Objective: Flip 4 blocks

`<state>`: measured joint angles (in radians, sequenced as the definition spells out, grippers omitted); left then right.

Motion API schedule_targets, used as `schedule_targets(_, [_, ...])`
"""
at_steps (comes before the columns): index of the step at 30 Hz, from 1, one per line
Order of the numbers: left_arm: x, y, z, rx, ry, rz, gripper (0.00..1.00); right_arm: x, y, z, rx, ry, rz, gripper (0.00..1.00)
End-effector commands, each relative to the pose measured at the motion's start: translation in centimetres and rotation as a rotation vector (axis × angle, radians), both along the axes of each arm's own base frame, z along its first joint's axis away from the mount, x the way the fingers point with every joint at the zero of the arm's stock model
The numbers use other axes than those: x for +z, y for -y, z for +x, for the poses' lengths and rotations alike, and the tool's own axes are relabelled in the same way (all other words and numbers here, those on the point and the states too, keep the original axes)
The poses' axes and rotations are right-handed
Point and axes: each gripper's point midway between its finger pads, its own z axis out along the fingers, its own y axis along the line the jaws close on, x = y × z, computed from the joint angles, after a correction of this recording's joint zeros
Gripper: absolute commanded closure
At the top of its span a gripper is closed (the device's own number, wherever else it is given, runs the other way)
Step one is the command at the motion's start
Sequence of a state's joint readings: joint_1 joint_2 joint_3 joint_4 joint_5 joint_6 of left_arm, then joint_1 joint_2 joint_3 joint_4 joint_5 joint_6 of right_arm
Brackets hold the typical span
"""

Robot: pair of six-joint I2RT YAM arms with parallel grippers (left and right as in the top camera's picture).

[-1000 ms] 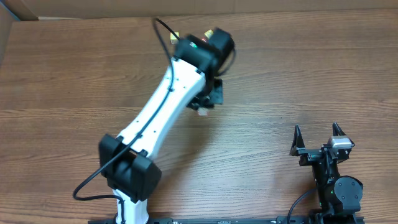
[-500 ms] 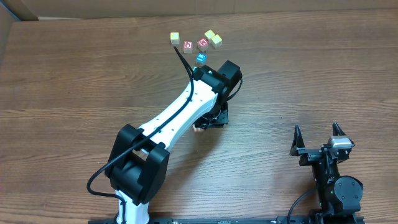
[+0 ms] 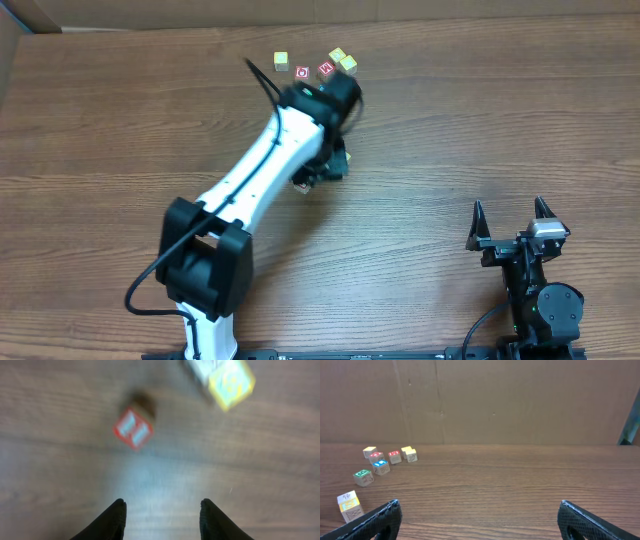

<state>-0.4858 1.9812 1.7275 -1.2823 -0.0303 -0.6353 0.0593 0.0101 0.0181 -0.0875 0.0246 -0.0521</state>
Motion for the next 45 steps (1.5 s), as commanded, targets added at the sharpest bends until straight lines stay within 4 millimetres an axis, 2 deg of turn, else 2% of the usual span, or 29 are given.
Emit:
schedule_targets(1, [1.7,-1.7,2.7,-0.019,0.083,-0.029,0.6,-0.2,0.0,0.0,0.002,0.003,-0.001,0.0])
schedule_targets(4, [1.2,-3.0,3.8,-0.053,0.102,-0.021,0.69,-0.2,0.0,0.0,0.002,0.003,-0.001,0.0])
schedule_targets(8, [-0.8,-5.4,4.1,-0.044,0.106,0.083,0.94,-0.2,0.0,0.0,0.002,0.003,-0.001,0.0])
schedule_targets(9, [-1.3,-5.6,4.0,-0.042,0.108,0.097,0.96,-0.2,0.0,0.0,0.002,0.003,-0.001,0.0])
schedule_targets(17, [-6.5,-6.3,3.8,-0.038,0.14,0.121,0.96,-0.2,0.0,0.0,0.002,0.003,-0.001,0.0])
schedule_targets(21, [-8.0,-6.1,3.6,-0.039,0.149,0.101,0.96,-0.2,0.0,0.0,0.002,0.003,-0.001,0.0])
schedule_targets(27, [-8.6,-3.7,2.1,-0.086,0.082,-0.036,0.96,-0.2,0.0,0.0,0.002,0.003,-0.001,0.0])
schedule_targets(39, [-8.7,-3.2,-2.4,-0.112,-0.097,-0.054,0.96,-0.2,0.0,0.0,0.002,0.003,-0.001,0.0])
schedule_targets(41, [-8.6,-3.3,-2.5,-0.116,-0.097,-0.045,0.96,-0.2,0.0,0.0,0.002,0.003,-0.001,0.0])
schedule_targets(45, [-7.2,-3.4,-1.2,-0.106,-0.055,-0.037,0.96,-0.2,0.0,0.0,0.002,0.003,-0.001,0.0])
